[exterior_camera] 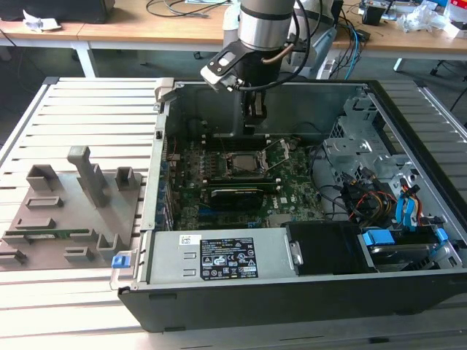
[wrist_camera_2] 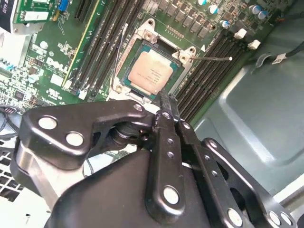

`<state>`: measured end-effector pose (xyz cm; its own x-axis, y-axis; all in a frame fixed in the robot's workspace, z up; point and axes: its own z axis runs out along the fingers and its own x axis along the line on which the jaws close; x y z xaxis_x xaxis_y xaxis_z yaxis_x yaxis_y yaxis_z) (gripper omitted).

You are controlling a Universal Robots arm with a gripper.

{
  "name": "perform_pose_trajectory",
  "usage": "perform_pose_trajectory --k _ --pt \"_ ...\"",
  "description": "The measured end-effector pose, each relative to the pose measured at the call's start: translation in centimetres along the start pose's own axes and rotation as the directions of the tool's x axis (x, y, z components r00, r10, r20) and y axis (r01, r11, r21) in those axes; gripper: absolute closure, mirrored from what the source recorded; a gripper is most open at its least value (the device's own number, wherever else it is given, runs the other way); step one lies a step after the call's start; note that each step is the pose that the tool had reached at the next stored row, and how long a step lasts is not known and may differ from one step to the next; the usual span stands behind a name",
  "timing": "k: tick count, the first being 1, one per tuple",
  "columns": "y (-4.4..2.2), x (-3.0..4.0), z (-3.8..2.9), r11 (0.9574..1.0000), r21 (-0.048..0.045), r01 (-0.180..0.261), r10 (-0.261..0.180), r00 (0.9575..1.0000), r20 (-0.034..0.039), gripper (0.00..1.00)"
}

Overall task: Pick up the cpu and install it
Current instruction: 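Place the cpu into insertion slot, then close the cpu cover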

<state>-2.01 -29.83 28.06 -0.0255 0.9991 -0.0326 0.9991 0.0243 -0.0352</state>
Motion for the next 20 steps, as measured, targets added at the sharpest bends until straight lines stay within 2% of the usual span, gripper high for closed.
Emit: perform_pose_trajectory --k 8,9,11,12,13,15,16,17,19,20 --pt "0.1 -0.07 -0.03 1.0 0.0003 0.0 0.0 1.0 0.0004 0.89" --pt "0.68 -0.34 -0.01 1.0 0.0005 0.0 0.0 1.0 0.0003 0.89" --pt "3.08 -0.7 0.0 1.0 0.0043 0.0 0.0 1.0 -0.0001 0.89" --pt "3.88 -0.72 0.0 1.0 0.0064 0.0 0.0 1.0 0.0001 0.89" --pt "4.37 -0.74 0.01 1.0 0.0077 0.0 0.0 1.0 0.0 0.89" --pt "6.53 -0.8 0.04 0.9999 0.0128 0.0 0.0 1.0 -0.0001 0.89" --pt "7.36 -0.82 0.03 0.9999 0.0147 0.001 -0.001 1.0 -0.0001 0.89" --pt "8.72 -0.85 0.04 0.9998 0.018 0.001 -0.001 1.0 -0.0002 0.89" --pt "9.73 -0.87 0.16 0.9998 0.0209 0.001 -0.001 1.0 -0.0004 0.89" --pt "10.19 -0.87 0.56 0.9998 0.0222 0.001 -0.001 1.0 -0.0004 0.89"
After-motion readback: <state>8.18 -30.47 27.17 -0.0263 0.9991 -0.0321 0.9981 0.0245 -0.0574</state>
